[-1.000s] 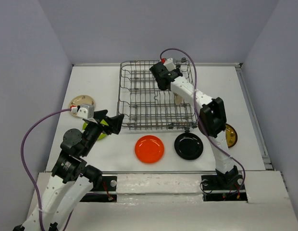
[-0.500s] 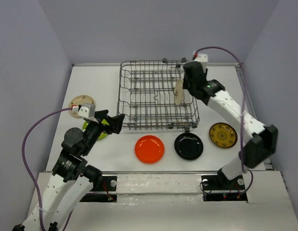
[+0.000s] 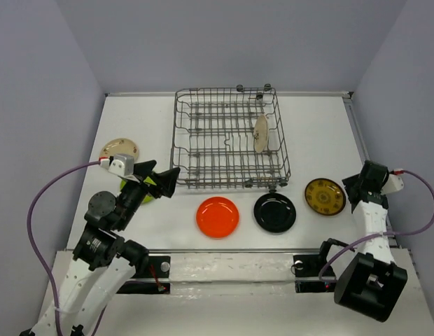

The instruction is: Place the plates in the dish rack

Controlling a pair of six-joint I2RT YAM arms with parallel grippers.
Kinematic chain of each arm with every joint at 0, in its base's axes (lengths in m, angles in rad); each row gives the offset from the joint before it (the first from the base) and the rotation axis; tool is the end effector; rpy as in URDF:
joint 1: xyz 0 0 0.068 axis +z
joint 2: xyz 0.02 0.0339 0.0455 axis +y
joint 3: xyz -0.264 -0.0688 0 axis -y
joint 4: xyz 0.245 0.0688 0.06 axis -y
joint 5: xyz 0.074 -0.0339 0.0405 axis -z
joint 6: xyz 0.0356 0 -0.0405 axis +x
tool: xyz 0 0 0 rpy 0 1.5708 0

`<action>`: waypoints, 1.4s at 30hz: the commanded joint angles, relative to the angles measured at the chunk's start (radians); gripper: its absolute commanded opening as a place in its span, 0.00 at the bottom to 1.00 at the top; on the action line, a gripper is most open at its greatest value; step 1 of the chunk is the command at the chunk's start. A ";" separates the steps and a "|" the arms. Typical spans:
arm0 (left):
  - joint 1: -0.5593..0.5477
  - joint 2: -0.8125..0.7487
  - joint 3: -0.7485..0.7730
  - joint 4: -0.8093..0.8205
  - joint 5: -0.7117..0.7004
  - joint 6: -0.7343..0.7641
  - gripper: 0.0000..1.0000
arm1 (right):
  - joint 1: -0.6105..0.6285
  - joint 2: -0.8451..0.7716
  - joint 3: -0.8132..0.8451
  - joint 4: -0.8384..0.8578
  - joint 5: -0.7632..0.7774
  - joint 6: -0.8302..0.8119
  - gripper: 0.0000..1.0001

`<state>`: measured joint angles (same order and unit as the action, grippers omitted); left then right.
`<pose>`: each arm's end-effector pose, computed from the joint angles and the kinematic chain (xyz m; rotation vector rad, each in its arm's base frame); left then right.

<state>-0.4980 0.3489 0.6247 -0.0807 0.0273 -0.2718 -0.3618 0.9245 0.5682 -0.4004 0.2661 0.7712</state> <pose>0.0863 -0.0481 0.3494 0.1820 1.3955 -0.6608 0.1747 -0.0761 0.2206 1.3422 1.8638 -0.0995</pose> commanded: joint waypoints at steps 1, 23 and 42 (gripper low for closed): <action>-0.008 -0.027 0.052 0.035 -0.006 0.000 0.99 | -0.120 0.019 -0.018 -0.006 -0.079 0.024 0.54; -0.024 -0.050 0.053 0.025 -0.017 0.000 0.99 | -0.146 0.227 -0.157 0.207 -0.390 -0.021 0.30; -0.020 -0.047 0.055 0.025 -0.017 0.000 0.99 | -0.155 -0.072 -0.053 -0.038 -0.056 -0.063 0.60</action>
<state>-0.5159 0.3054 0.6384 -0.0830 0.0208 -0.2718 -0.5056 0.8177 0.4644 -0.3393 0.1215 0.7105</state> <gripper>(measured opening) 0.990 0.583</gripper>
